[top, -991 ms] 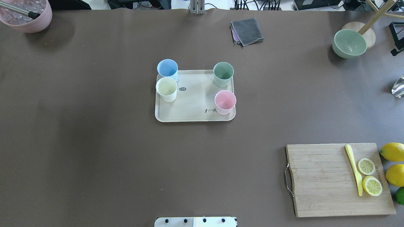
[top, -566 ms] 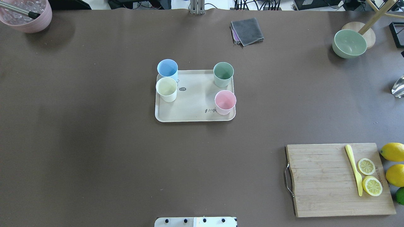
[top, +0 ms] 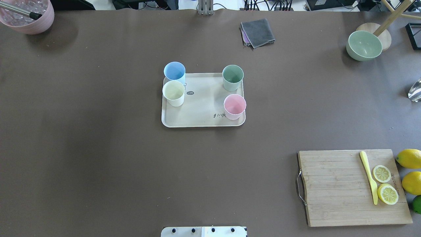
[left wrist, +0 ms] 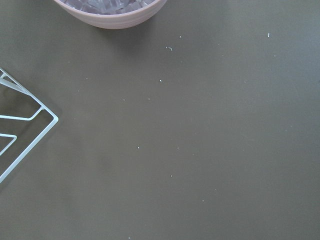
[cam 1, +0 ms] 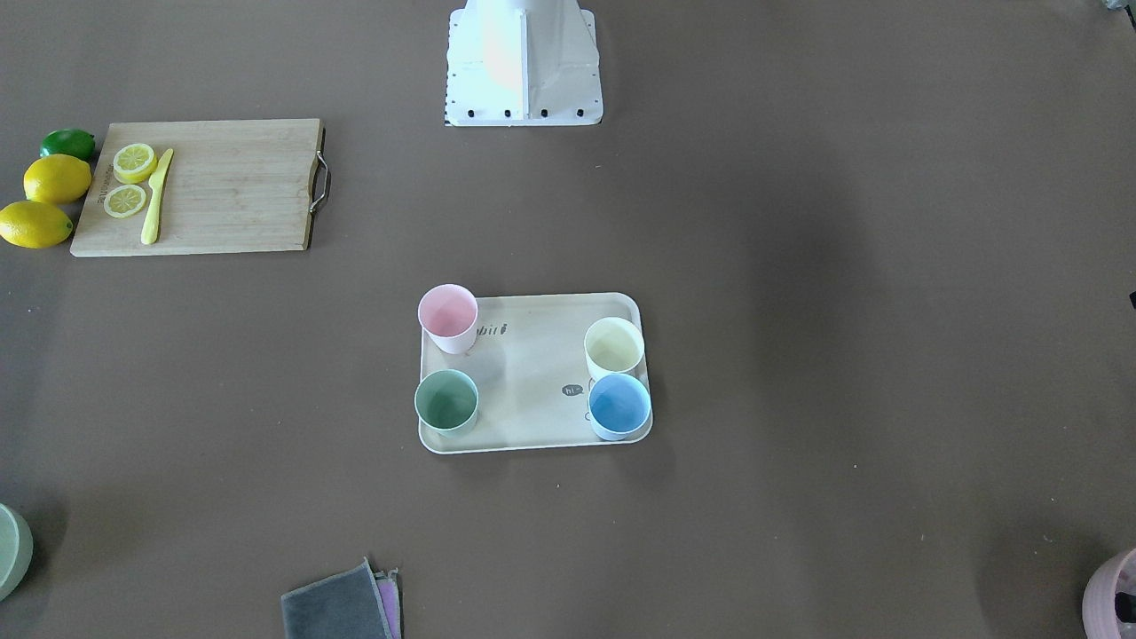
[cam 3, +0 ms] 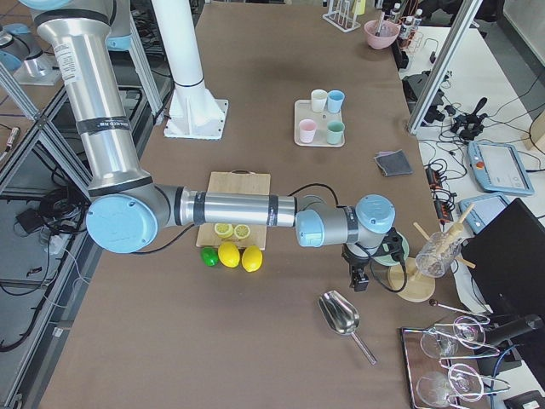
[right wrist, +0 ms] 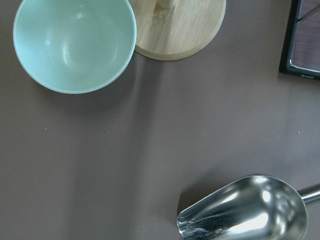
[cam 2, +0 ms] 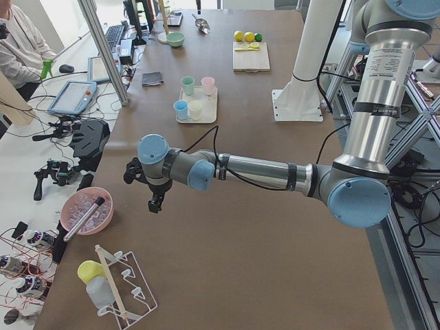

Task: Place all cups on tray

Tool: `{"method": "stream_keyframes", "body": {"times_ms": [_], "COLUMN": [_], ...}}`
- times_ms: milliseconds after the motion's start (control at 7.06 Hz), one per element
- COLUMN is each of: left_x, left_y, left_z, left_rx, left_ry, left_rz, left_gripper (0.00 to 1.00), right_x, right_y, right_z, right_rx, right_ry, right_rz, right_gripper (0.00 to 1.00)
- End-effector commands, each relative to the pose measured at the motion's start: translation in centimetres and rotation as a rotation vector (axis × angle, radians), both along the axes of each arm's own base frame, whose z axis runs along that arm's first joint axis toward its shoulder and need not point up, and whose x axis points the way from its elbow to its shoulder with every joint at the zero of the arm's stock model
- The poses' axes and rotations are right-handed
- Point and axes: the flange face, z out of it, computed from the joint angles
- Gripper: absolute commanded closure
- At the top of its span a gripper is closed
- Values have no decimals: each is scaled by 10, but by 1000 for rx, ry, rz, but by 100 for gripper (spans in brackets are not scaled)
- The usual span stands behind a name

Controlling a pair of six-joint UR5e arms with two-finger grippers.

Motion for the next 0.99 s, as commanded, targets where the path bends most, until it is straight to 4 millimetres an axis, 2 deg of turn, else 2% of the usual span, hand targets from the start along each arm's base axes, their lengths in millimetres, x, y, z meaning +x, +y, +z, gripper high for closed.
{"method": "stream_keyframes", "body": {"times_ms": [0, 142, 283, 425, 566, 708, 850], "left_x": [0, -1, -2, -2, -2, -4, -5], "left_y": [4, 7, 13, 15, 27, 37, 42], "left_z": [0, -2, 6, -1, 2, -3, -12], "left_rx": [-2, 4, -9, 2, -1, 12, 30], "left_ry": [-2, 1, -3, 1, -1, -3, -1], "left_rz": [1, 1, 0, 1, 2, 0, 0], "left_gripper": [2, 2, 2, 2, 2, 2, 2], "right_x": [6, 6, 7, 8, 8, 8, 8], "right_y": [11, 13, 18, 26, 28, 33, 38], "right_z": [9, 11, 16, 15, 12, 13, 6], "right_rx": [-11, -11, -15, -12, -10, -5, 9], "right_ry": [-3, -1, -2, -1, -3, -6, -10], "right_rz": [8, 7, 5, 9, 14, 8, 8], "right_gripper": [0, 0, 0, 0, 0, 0, 0]}}
